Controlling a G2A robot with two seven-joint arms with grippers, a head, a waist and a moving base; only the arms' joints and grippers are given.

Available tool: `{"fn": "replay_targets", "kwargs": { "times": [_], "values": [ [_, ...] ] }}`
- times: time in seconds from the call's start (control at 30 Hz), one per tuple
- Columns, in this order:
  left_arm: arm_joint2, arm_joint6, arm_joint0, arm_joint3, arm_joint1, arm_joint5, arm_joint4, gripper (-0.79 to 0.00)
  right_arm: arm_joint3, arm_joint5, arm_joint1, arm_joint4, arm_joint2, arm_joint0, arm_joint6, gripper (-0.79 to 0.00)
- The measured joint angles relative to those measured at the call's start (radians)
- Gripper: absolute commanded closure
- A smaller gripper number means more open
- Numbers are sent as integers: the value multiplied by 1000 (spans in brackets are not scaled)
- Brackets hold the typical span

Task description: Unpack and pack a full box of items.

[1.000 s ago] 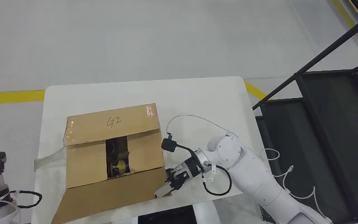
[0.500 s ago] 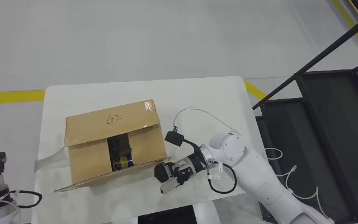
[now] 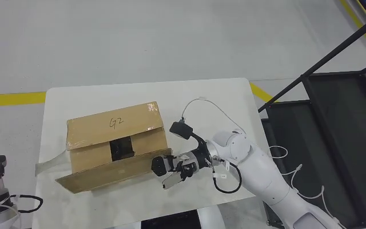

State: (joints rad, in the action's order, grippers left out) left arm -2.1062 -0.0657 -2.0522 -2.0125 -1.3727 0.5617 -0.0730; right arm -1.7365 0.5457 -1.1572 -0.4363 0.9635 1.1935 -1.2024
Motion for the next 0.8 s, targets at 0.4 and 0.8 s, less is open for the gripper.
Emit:
{"fn": "replay_targets", "kwargs": {
  "times": [0.4, 0.8],
  "values": [
    [0, 0, 0, 0, 0, 0, 0, -785, 66, 45, -26, 9, -55, -56, 148, -600],
    [0, 0, 0, 0, 0, 0, 0, -785, 97, 28, -43, 99, -58, -93, 321, -548]
  ]
}}
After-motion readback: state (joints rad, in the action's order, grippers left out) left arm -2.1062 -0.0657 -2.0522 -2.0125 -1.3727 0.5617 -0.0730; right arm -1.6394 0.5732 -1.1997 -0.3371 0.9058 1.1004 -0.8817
